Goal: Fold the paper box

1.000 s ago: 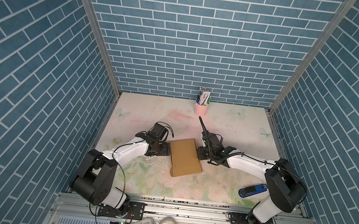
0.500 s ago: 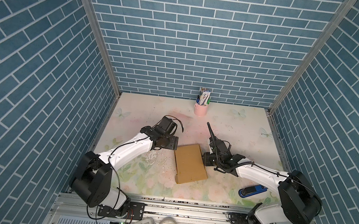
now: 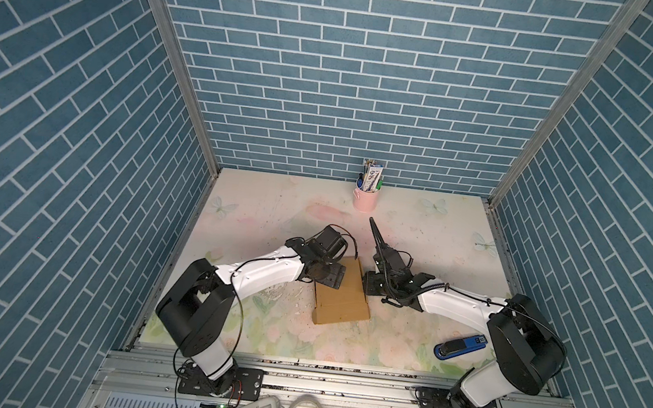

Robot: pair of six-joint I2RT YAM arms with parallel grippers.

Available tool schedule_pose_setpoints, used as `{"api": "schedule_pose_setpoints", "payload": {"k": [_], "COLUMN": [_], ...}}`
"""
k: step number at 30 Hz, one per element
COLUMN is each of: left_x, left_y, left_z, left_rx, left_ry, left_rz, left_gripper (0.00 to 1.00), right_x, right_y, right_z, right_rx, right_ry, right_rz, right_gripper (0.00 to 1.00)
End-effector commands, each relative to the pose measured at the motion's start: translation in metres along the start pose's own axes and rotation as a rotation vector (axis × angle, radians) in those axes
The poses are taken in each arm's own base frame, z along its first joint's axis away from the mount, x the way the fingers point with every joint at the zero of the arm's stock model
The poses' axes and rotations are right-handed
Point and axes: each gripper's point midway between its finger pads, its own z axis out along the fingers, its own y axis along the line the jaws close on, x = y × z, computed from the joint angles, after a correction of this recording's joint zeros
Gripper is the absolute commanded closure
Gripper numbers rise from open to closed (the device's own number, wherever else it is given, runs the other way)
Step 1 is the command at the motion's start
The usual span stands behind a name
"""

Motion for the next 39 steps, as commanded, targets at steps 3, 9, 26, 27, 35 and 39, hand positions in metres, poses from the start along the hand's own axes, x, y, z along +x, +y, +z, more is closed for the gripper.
{"api": "schedule_pose_setpoints", "payload": {"k": [3,9,26,27,35,39], "left_x": [-0.006,-0.001,0.002,0.001,-0.006,-0.016], "left_y": [-0.006,-0.001,0.000,0.001,0.007,0.012], "left_z": [0.015,0.025,0.038,0.039,0.046,0.053], "left_rx": [-0.035,-0.067,-0.061,-0.061,-0.067,-0.061], "left_ry": [0.010,0.045,0.088,0.088,0.098,0.096], "left_rz": [0.067,0.073,0.029,0.027,0.003,-0.023], "left_gripper": [0.21,0.21,0.21,0.21,0.21,0.21], "right_x": [-0.013,-0.025,-0.031,-0.024,0.029,0.037], "right_y": [0.007,0.011,0.001,-0.001,0.001,0.005], "right_z": [0.002,-0.006,-0.062,-0.064,-0.067,-0.059], "right_rx": [0.003,-0.007,-0.047,-0.054,-0.136,-0.166], "right_ry": [-0.022,-0.068,-0.222,-0.212,-0.096,-0.079], "right_rz": [0.030,0.028,0.039,0.039,0.088,0.100], "right_gripper": [0.60,0.60,0.60,0.60,0.60,0.59]}}
